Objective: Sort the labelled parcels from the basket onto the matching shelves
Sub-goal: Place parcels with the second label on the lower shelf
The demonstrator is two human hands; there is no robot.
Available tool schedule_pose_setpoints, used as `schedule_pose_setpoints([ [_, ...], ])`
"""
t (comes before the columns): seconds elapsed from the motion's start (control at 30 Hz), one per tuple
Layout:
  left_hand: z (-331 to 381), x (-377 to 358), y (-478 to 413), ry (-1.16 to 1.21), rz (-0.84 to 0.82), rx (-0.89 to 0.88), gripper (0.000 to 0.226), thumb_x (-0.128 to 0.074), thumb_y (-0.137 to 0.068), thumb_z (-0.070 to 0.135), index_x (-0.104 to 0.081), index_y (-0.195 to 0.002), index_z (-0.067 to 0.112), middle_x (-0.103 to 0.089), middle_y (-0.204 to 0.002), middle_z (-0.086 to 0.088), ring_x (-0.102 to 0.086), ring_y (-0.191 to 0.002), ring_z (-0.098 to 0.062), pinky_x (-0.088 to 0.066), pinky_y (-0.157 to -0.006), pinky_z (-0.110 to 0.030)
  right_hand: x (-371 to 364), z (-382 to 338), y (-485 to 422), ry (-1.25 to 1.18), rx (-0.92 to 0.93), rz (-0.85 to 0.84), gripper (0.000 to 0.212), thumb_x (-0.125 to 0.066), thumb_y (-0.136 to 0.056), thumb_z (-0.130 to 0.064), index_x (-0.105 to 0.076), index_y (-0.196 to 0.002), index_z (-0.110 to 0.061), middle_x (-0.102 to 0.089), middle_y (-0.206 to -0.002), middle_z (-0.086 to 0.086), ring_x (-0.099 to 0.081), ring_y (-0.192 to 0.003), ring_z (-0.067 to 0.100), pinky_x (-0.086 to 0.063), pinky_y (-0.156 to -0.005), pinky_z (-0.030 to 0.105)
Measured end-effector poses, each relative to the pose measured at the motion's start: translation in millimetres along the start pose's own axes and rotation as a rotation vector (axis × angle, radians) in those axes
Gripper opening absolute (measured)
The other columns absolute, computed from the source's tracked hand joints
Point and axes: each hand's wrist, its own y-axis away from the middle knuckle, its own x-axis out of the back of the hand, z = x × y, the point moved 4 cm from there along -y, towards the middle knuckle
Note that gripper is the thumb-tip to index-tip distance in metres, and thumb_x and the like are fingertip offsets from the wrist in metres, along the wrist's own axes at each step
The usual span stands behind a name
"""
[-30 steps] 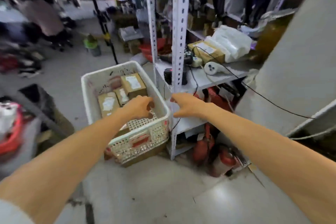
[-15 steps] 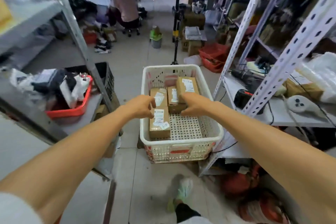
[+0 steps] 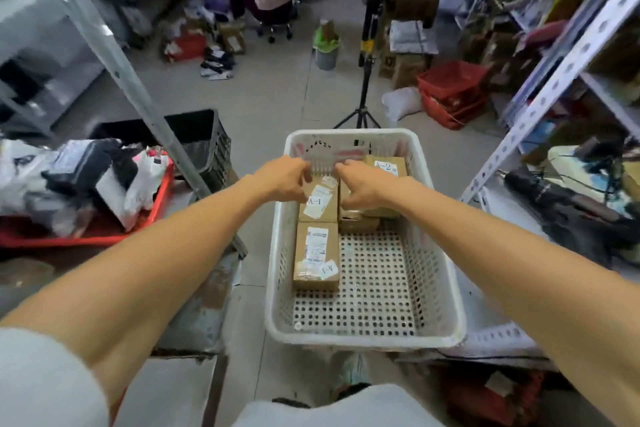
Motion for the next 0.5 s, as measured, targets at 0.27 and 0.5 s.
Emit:
schedule_pose_setpoints([
  [0.27, -39.5, 0.5, -74.2, 0.051, -0.097, -0.007, 0.041, -0.073, -0.081, 0.024, -0.057, -0.118, 0.014, -0.062, -0.116, -0.005, -0.057, -0.096, -0.019, -0.049, -0.083, -0.032, 0.7, 38.1, -71.5, -0.022, -0.085, -0.085, 0.055, -0.069, -0.08, -0.023, -0.045, -0.127, -0.008, -0.053, -0.12, 0.009, -0.051, -0.102, 0.022, -0.046, -0.084, 0.031],
  [0.5, -69.4, -9.9, -145.4, 0.049, -0.159, -0.072, 0.041, -0.076, -0.078, 0.029, -0.059, -0.113, 0.017, -0.064, -0.109, -0.004, -0.058, -0.093, -0.02, -0.052, -0.083, -0.035, -8.8, 50.3, -124.8, -0.1, -0.219, -0.119, 0.061, -0.067, -0.082, -0.023, -0.041, -0.134, -0.006, -0.048, -0.132, 0.013, -0.048, -0.116, 0.026, -0.043, -0.095, 0.035],
])
